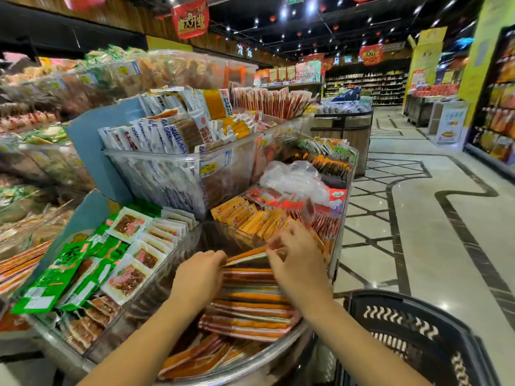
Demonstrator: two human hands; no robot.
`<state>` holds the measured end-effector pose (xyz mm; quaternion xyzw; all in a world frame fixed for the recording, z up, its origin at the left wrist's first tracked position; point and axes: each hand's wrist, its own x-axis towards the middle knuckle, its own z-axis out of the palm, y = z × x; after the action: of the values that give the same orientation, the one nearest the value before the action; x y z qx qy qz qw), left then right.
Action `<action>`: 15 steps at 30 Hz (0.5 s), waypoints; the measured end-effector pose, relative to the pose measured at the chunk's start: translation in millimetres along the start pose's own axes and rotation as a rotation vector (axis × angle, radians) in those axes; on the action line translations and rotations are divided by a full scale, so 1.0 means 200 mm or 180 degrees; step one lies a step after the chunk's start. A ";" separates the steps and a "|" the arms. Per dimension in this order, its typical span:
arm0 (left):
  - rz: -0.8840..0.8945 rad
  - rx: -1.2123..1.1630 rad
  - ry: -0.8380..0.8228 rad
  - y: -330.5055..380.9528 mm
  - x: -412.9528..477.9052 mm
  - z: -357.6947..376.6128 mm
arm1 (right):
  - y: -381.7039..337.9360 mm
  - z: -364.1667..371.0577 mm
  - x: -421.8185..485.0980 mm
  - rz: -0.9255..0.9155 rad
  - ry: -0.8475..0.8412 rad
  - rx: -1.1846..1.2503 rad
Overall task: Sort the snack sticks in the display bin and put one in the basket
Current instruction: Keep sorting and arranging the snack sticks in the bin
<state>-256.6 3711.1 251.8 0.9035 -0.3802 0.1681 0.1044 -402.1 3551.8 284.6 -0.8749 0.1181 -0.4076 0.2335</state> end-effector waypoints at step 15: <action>-0.0031 -0.0499 -0.0239 0.02 0.05 0.16 | 0.06 0.14 -0.05 -0.0549 -0.0867 -0.1787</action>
<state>-245.8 3691.9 226.5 0.9001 -0.3914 0.1033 0.1614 -387.4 3554.8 256.2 -0.9584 0.1189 -0.2566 -0.0386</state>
